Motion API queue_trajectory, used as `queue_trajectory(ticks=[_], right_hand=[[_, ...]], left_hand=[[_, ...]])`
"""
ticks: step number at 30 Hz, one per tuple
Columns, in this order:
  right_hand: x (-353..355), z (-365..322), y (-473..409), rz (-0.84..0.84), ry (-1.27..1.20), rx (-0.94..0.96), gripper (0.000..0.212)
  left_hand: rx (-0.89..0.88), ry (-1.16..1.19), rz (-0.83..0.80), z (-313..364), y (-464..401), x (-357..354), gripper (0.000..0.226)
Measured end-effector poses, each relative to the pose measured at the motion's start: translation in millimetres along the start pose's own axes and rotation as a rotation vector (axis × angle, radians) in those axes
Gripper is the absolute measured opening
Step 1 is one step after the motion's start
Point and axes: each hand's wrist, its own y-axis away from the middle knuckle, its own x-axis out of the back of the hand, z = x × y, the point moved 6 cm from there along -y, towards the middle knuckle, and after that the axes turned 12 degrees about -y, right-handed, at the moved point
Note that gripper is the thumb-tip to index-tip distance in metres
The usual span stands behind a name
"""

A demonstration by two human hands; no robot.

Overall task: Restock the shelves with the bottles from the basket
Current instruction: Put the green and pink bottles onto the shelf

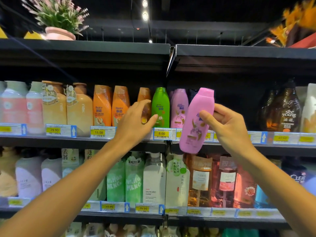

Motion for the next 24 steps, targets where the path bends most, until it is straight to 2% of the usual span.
queue_trajectory(ticks=[2, 5, 13, 24], right_hand=[[3.2, -4.1, -10.3, 0.034, 0.005, 0.032, 0.034], [5.0, -4.0, -26.7, 0.067, -0.005, 0.046, 0.035], [-9.7, 17.7, -59.1, 0.122, -0.017, 0.044, 0.035], [-14.2, 64.1, -70.3, -0.061, 0.272, -0.198, 0.044]], left_hand=[[-0.097, -0.017, 0.103, -3.6, 11.1, 10.3, 0.035], [-0.157, -0.082, 0.205, -17.3, 28.8, 13.7, 0.024], [-0.183, -0.215, 0.314, -33.2, 52.2, -3.8, 0.017], [-0.228, -0.246, 0.381, -32.2, 54.7, -3.0, 0.021]])
